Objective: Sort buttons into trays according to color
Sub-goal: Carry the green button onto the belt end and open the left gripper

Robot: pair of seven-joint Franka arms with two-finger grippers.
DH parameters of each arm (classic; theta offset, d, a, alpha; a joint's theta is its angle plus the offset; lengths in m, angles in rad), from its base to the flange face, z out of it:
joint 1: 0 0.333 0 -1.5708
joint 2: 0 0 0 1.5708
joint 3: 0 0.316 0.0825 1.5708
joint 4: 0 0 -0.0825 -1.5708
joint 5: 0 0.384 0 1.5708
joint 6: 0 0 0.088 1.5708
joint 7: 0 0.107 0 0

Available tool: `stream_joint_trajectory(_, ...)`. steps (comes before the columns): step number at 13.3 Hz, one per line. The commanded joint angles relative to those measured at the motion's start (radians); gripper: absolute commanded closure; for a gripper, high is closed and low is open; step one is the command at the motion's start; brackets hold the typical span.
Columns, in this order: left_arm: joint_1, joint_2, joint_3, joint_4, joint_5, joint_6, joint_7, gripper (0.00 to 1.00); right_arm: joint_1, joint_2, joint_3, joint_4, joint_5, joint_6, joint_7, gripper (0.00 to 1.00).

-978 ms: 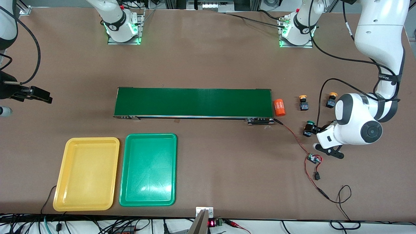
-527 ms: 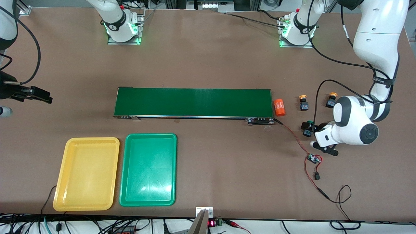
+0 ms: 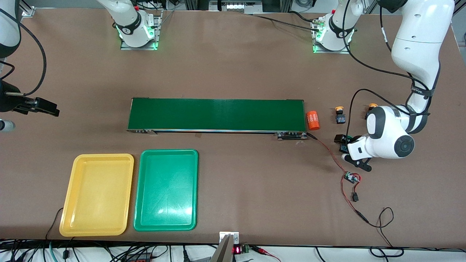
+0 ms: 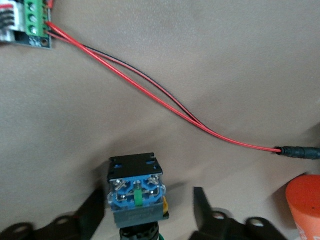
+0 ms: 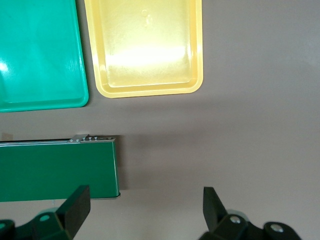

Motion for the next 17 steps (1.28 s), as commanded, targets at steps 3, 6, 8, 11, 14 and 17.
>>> stream_joint_trajectory(3,-0.003,-0.034,0.0,-0.017,-0.022,-0.009,0.044,1.0,-0.006,0.009,-0.001,0.027,0.019,-0.01,-0.03,0.0)
stream_joint_trajectory(6,-0.007,-0.113,-0.031,-0.02,-0.025,-0.038,0.032,1.0,-0.006,0.009,-0.001,0.027,0.019,-0.01,-0.03,0.0)
stream_joint_trajectory(8,-0.048,-0.181,-0.065,-0.024,-0.026,-0.146,-0.016,1.0,-0.006,0.009,-0.001,0.027,0.019,-0.01,-0.03,0.0)
stream_joint_trajectory(11,-0.154,-0.285,-0.101,-0.098,-0.026,-0.164,-0.291,1.0,-0.006,0.009,-0.001,0.027,0.019,-0.01,-0.03,0.0)
stream_joint_trajectory(14,-0.207,-0.397,-0.202,-0.202,-0.026,-0.142,-0.578,1.0,-0.005,0.009,-0.001,0.027,0.019,-0.01,-0.03,0.0)
stream_joint_trajectory(17,-0.208,-0.417,-0.289,-0.267,-0.026,-0.057,-0.833,1.0,-0.006,0.009,-0.001,0.028,0.019,-0.01,-0.03,0.0)
